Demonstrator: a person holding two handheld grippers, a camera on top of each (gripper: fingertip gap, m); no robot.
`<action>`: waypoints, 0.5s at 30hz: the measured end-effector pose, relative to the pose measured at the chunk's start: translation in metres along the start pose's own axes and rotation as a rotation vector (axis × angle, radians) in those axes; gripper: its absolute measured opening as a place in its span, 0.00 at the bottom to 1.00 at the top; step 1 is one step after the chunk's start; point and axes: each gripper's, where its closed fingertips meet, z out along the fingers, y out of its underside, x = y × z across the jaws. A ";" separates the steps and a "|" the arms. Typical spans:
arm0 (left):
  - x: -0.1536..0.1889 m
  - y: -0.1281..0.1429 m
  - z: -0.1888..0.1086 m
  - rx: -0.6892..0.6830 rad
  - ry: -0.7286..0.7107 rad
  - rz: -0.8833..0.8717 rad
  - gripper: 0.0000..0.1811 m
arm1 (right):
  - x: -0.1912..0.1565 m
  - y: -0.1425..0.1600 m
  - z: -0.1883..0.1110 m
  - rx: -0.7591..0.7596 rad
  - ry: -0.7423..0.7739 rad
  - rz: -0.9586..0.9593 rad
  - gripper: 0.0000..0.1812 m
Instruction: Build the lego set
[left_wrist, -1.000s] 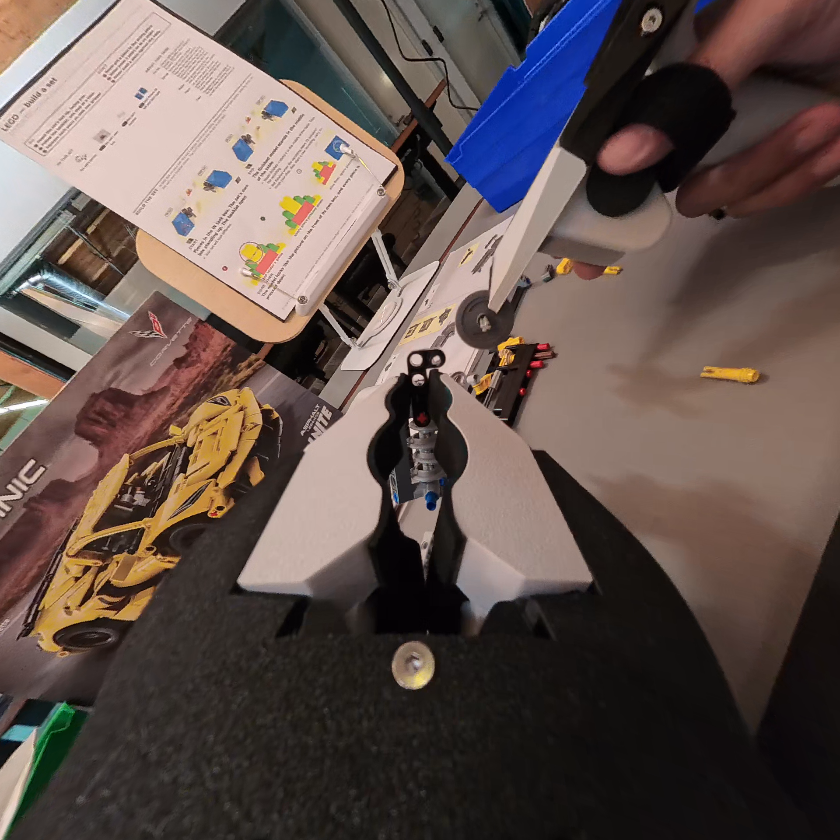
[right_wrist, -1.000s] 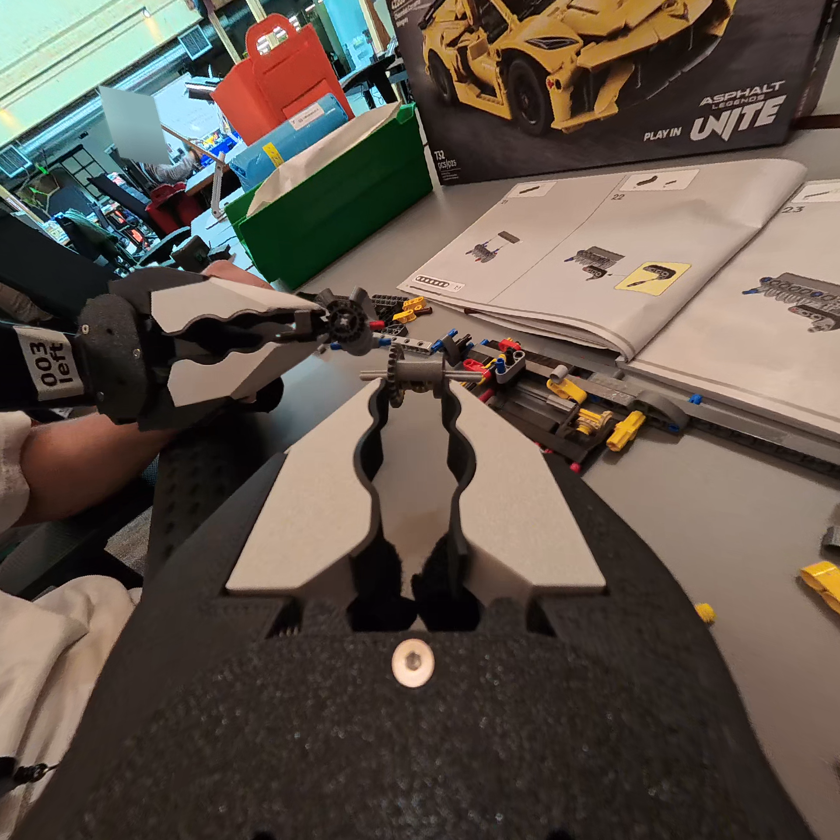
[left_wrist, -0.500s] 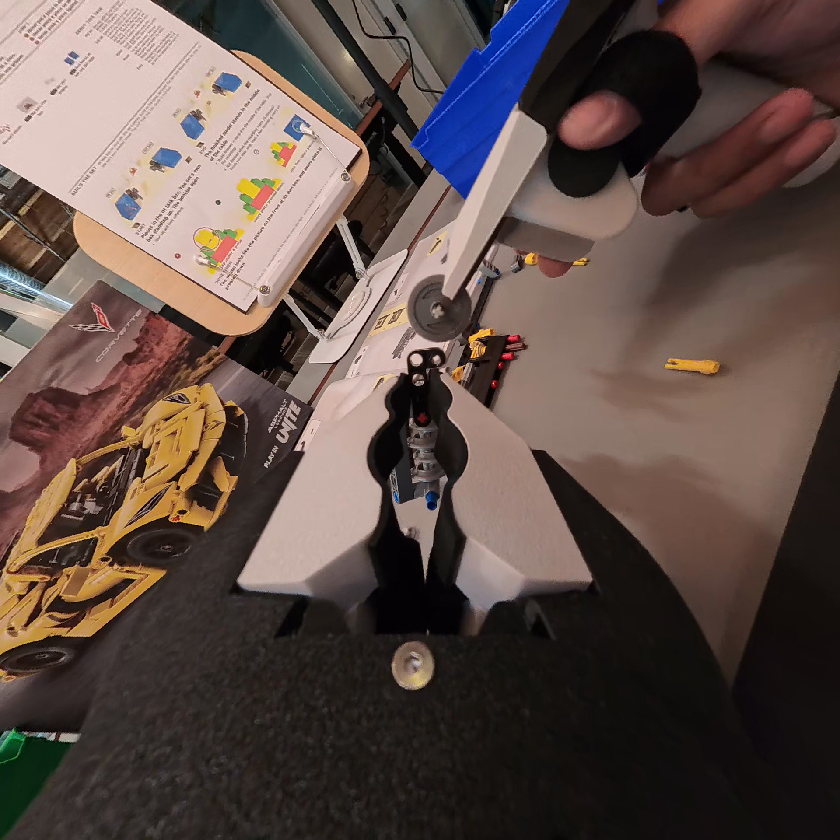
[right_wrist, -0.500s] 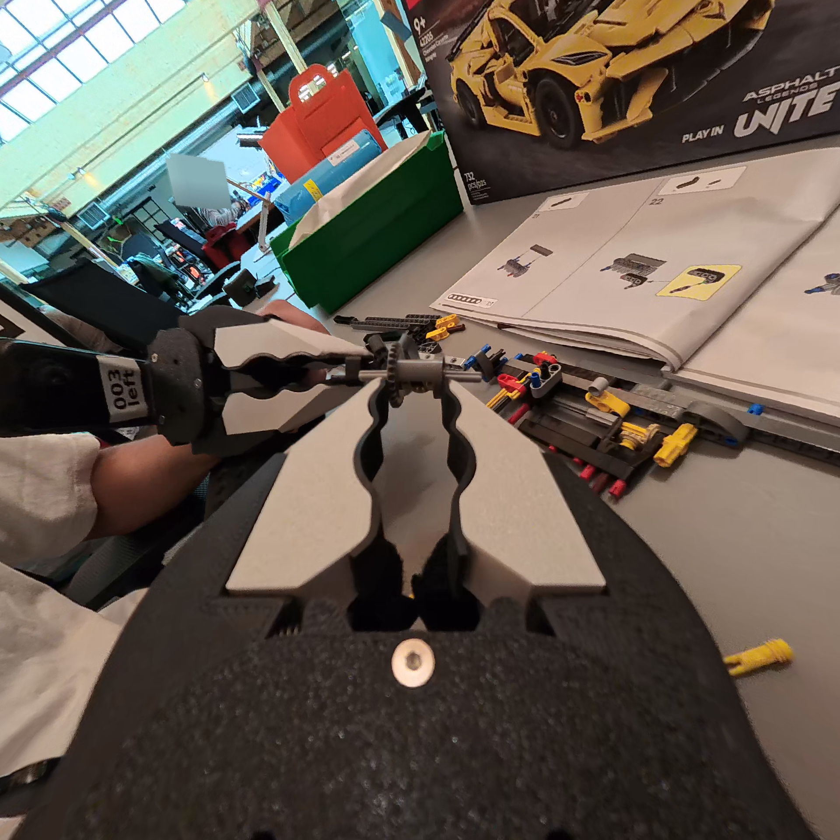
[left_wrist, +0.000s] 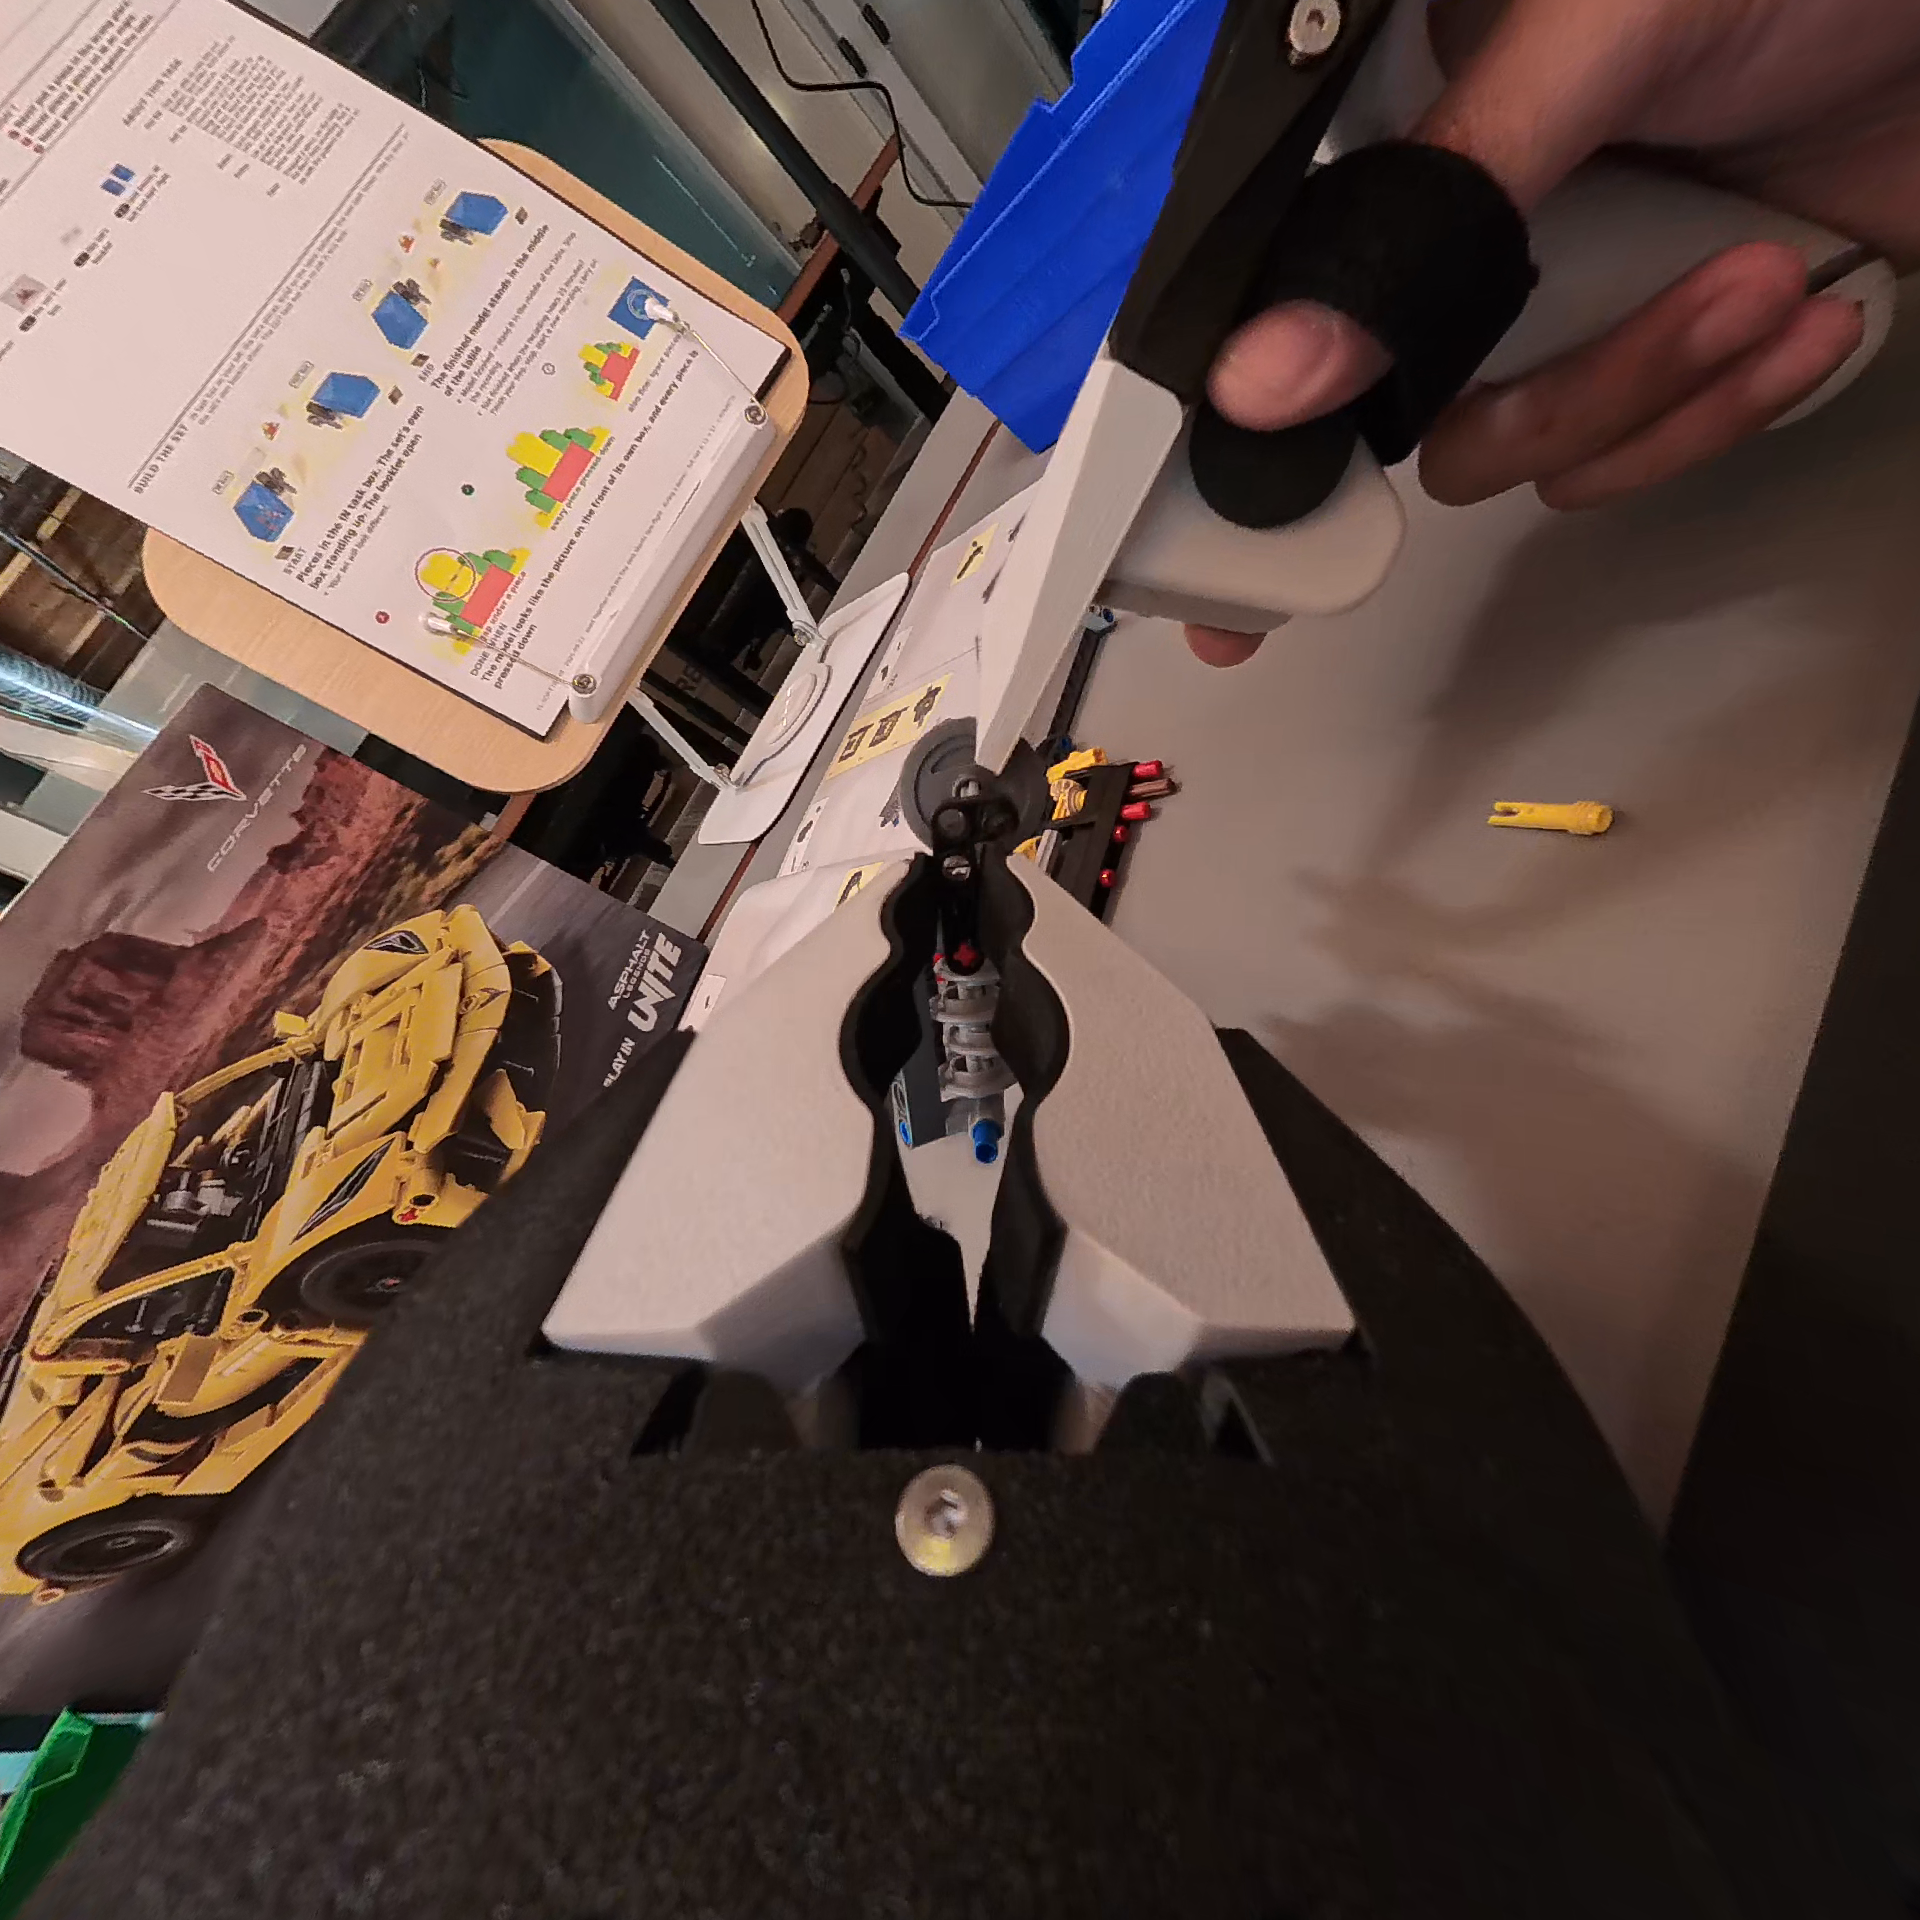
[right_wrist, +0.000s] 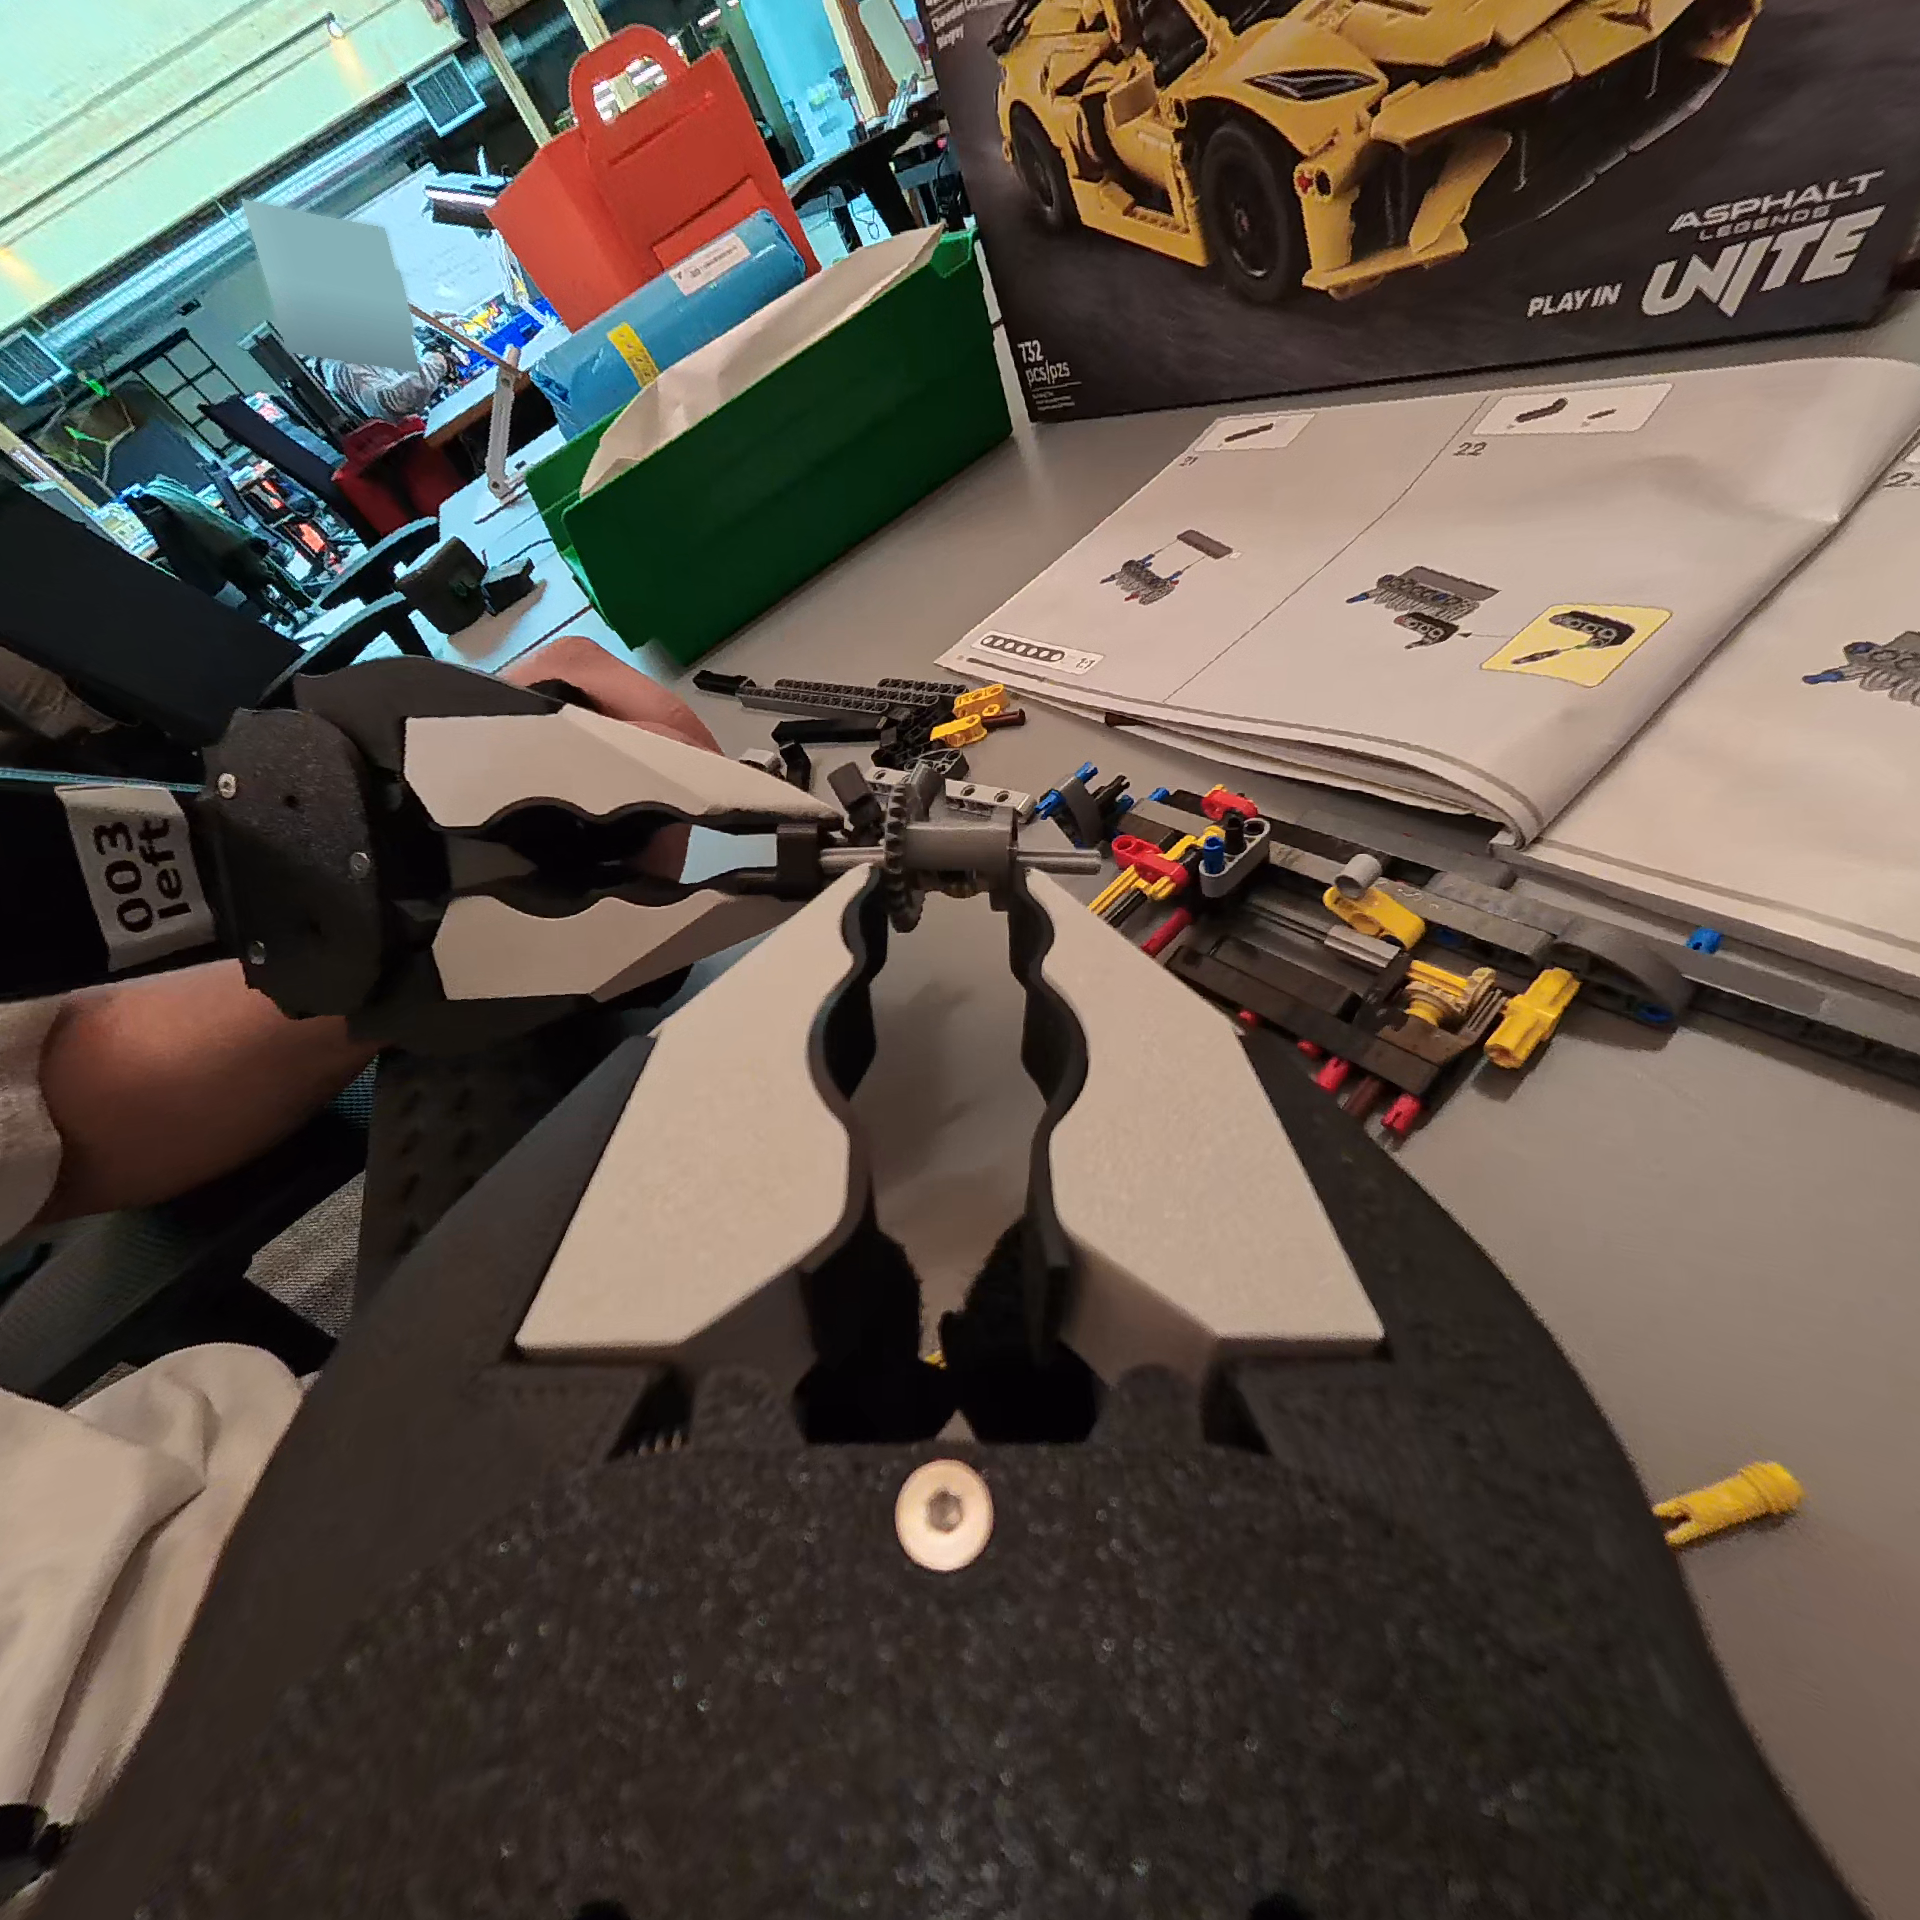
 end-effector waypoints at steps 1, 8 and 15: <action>0.001 0.000 0.000 -0.003 -0.001 0.008 0.03 | 0.001 0.001 0.000 -0.004 0.003 0.003 0.12; 0.003 0.001 0.002 -0.013 -0.005 0.036 0.03 | -0.001 0.001 0.001 -0.008 0.009 -0.027 0.12; 0.003 -0.001 0.000 0.002 -0.007 0.030 0.03 | -0.004 -0.001 -0.001 -0.008 0.011 -0.044 0.12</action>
